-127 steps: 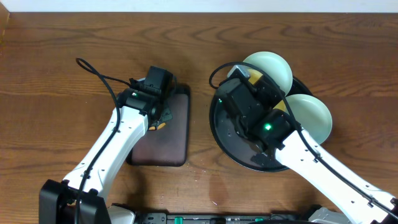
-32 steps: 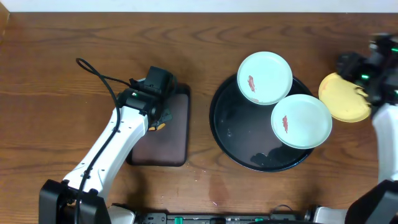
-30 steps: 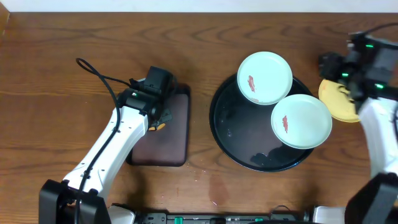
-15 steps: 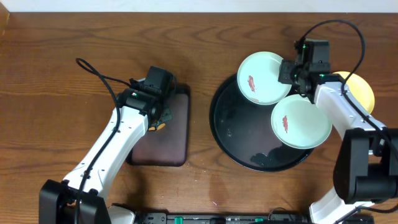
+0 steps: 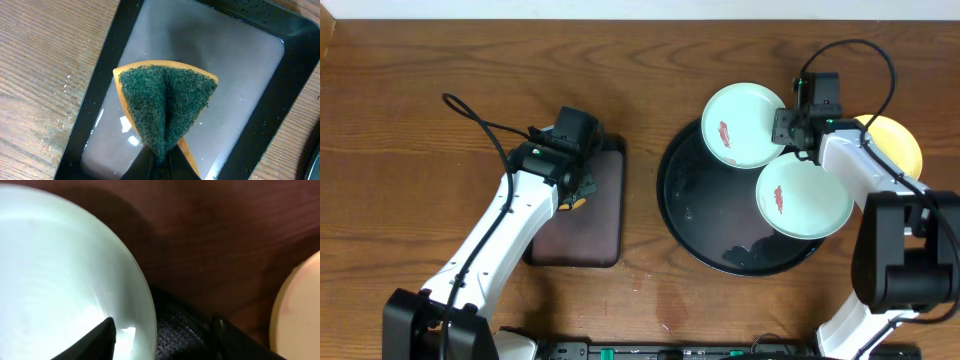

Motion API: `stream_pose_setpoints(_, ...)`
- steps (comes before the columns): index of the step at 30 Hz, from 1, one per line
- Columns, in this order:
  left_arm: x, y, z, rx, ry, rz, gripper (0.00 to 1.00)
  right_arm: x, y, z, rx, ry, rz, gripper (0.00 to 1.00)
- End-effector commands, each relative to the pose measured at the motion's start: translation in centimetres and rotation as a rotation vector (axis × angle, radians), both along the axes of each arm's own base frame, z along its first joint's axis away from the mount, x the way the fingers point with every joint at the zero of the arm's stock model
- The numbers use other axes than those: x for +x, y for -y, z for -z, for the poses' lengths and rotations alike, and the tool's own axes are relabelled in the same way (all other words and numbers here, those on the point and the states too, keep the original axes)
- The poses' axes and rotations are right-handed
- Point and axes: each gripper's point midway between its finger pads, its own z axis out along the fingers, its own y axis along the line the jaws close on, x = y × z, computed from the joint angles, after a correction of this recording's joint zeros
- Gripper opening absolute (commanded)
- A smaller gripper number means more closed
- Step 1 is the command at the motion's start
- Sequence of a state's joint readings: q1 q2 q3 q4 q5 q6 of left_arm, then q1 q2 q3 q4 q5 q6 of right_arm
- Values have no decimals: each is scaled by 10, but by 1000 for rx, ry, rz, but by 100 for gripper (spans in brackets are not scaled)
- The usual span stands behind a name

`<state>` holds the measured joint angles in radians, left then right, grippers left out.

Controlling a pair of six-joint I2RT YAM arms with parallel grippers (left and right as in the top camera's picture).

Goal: Clean dirty plates on tray and stack at the side
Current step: 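Move the right gripper to the rim of the upper green plate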

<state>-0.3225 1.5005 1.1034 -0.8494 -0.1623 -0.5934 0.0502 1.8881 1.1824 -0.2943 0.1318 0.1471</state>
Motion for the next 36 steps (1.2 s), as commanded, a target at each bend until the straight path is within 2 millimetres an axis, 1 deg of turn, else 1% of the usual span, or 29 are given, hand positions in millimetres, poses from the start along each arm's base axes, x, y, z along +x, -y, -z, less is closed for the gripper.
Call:
stream_pose_setpoints(1, -2, -2, 3, 11, -15, 12, 8, -1, 1, 12, -20, -26, -6, 60)
stream_pose_setpoints(3, -3, -2, 3, 12, -18, 12, 8, 2, 1, 10, -18, -11, -8, 56)
stream_pose_setpoints(5, -3, -2, 3, 12, -18, 12, 8, 3, -1, 9, -10, -3, -12, 45)
stream_pose_setpoints(7, -3, -2, 3, 12, -17, 12, 8, 3, -3, 9, 3, -4, -20, 41)
stream_pose_setpoints(13, -3, -2, 3, 12, -18, 12, 8, 2, -4, 11, 7, -12, -24, 40)
stream_pose_setpoints(16, -3, -2, 3, 12, -17, 12, 8, 2, -5, 11, 9, -11, -25, 44)
stream_pose_setpoints(18, -3, -2, 3, 12, -17, 12, 8, 2, -8, 11, 23, -12, -35, 43)
stream_pose_setpoints(20, -3, -2, 3, 12, -17, 12, 8, 2, -9, 12, 27, -12, -37, 39)
stream_pose_setpoints(22, -3, -2, 3, 12, -17, 12, 8, 3, -9, 13, 29, -10, -38, 32)
stream_pose_setpoints(23, -3, -2, 3, 12, -17, 12, 8, 4, -9, 14, 29, -11, -38, 31)
stream_pose_setpoints(29, -3, -2, 3, 12, -17, 13, 8, 0, -9, 34, 27, -55, -37, 31)
stream_pose_setpoints(32, -3, -2, 3, 12, -17, 13, 8, 0, -9, 35, 27, -53, -38, 31)
stream_pose_setpoints(34, -3, -2, 3, 12, -17, 12, 8, 3, -11, 33, 34, -40, -43, 25)
stream_pose_setpoints(36, -3, -2, 3, 12, -16, 12, 8, 5, -16, 32, 58, -31, -58, 15)
